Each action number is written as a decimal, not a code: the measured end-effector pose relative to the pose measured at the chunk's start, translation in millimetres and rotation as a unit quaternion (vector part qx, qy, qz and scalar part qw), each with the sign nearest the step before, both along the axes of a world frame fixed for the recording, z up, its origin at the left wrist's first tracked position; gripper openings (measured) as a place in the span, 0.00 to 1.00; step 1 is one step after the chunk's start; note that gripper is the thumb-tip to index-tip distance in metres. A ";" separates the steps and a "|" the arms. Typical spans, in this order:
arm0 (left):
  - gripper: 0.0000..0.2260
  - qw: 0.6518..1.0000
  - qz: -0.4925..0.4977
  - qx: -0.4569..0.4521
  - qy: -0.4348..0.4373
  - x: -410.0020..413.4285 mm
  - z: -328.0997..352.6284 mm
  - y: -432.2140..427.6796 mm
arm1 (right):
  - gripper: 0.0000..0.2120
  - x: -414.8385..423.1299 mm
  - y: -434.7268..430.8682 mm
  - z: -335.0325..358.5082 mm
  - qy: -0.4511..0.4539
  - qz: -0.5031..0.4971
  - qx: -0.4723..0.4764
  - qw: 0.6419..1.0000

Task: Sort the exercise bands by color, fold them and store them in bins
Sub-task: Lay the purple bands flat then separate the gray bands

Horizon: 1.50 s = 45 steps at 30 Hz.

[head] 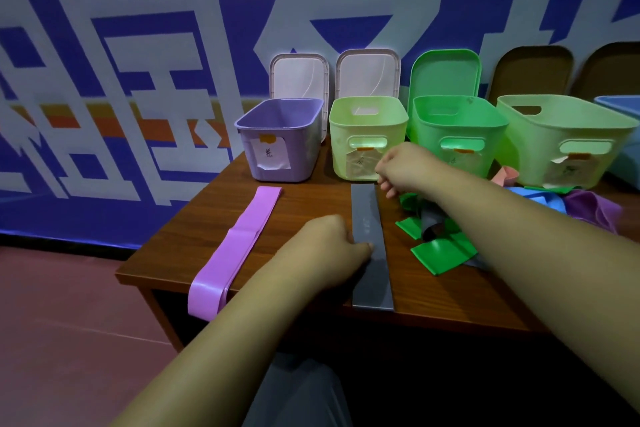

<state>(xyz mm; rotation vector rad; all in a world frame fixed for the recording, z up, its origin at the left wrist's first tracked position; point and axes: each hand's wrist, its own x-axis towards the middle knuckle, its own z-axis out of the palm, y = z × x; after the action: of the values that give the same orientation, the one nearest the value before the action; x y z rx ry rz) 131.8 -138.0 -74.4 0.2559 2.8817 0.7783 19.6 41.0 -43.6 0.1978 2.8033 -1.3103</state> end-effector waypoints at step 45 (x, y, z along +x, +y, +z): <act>0.19 0.943 -0.271 0.186 0.051 -124.5 -3.9 89.2 | 0.12 59.3 176.6 -72.5 0.276 0.090 0.192 0.937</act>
<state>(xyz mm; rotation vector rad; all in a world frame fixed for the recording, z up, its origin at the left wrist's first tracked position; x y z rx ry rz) 7.4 -48.7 -78.3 1.1014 2.5132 1.1983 78.9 217.7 -116.1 -0.4862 3.4123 -0.8638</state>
